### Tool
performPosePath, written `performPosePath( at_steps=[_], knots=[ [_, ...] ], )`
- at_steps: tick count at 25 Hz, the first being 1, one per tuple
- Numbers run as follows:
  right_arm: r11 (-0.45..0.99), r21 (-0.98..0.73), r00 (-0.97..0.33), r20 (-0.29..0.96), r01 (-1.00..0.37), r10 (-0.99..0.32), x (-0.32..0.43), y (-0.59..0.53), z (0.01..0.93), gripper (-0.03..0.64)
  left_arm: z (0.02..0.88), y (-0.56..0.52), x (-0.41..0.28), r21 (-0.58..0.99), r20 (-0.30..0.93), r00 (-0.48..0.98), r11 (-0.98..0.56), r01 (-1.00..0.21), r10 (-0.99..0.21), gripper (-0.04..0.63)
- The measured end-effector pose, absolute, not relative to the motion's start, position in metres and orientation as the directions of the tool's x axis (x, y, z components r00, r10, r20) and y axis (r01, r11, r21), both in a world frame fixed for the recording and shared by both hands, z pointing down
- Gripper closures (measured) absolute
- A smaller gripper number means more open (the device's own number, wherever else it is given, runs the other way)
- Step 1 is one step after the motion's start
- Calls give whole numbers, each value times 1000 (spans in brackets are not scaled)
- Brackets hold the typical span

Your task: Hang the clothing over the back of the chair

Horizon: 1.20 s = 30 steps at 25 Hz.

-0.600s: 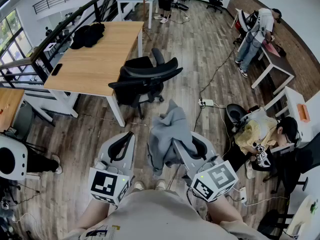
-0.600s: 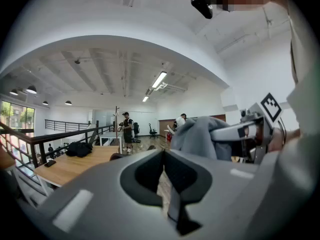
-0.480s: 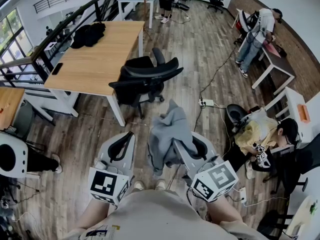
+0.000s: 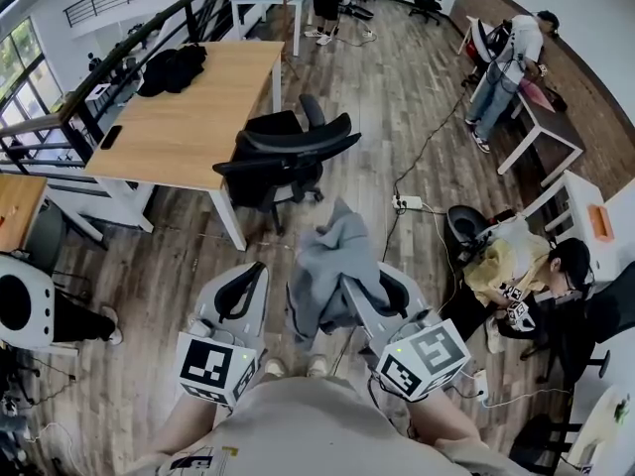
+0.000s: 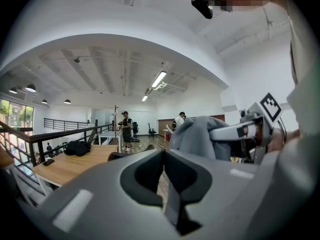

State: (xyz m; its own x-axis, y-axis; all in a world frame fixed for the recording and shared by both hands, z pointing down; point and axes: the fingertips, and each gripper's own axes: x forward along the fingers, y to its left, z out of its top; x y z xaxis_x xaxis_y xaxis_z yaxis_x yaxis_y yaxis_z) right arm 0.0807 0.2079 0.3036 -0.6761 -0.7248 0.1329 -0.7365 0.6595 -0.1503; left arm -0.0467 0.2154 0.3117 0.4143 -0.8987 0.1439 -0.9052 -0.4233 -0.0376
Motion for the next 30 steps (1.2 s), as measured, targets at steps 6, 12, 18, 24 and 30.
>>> performPosePath(
  at_steps=[6, 12, 18, 24, 30],
  knots=[
    [647, -137, -661, 140, -750, -737, 85, 207, 302, 508, 312, 215, -43, -41, 151, 414, -424, -905, -898, 592],
    [648, -154, -666, 154, -746, -730, 82, 201, 308, 508, 316, 209, -47, -36, 145, 407, -416, -909, -902, 592],
    [660, -162, -680, 154, -733, -717, 87, 197, 307, 508, 318, 208, -36, -37, 159, 410, -421, -906, -898, 592],
    [686, -172, -707, 162, -707, -689, 96, 196, 312, 508, 320, 208, -24, -12, 151, 407, -414, -910, -901, 592],
    [707, -174, -728, 161, -685, -666, 102, 191, 318, 508, 318, 206, -12, -37, 142, 377, -386, -922, -915, 592]
  ],
)
